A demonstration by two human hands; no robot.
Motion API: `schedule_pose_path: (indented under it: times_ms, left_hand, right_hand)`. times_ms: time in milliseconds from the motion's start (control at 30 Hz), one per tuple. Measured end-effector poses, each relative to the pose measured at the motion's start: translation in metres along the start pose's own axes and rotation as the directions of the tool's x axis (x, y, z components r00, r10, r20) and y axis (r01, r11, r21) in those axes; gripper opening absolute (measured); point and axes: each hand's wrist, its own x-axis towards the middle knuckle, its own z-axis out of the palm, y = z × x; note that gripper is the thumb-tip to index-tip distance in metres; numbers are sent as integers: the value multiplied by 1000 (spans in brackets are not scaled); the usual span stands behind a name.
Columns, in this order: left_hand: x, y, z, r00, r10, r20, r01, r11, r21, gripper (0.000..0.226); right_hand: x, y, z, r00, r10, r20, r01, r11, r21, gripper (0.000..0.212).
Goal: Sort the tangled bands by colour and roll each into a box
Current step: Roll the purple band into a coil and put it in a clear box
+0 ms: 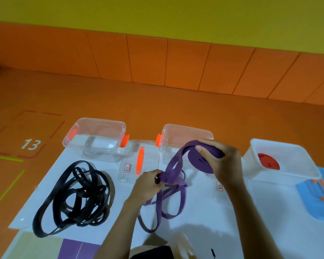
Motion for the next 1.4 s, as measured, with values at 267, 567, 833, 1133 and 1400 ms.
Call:
schedule_pose_path:
  times_ms: [267,567,833,1133,1400]
  left_hand:
    - [-6,9,-52,988,99,-120,-114,985,-130,25]
    - [-24,44,-72,953,70,-296,-229,805,-548,19]
    - [-43,38,-95,918,-46,-394,-271,652,-708,20]
    - [-38,-18,-71,963,-148,227,153,988,-7,22]
    - [-26,-14,-37,875,-260,409,215,965,152,65]
  right_hand:
    - [-9,19,1,992,-14,127,44,969,-242,30]
    - [-11,29,2,983,28,180,25,958,-285,28]
    - [-8,27,-4,995,-12,98,45,940,-339,26]
    - [0,17,-13,998,-59,-6,56,970,-238,33]
    - [-9,17,-3,991,70,118,-48,981,-186,32]
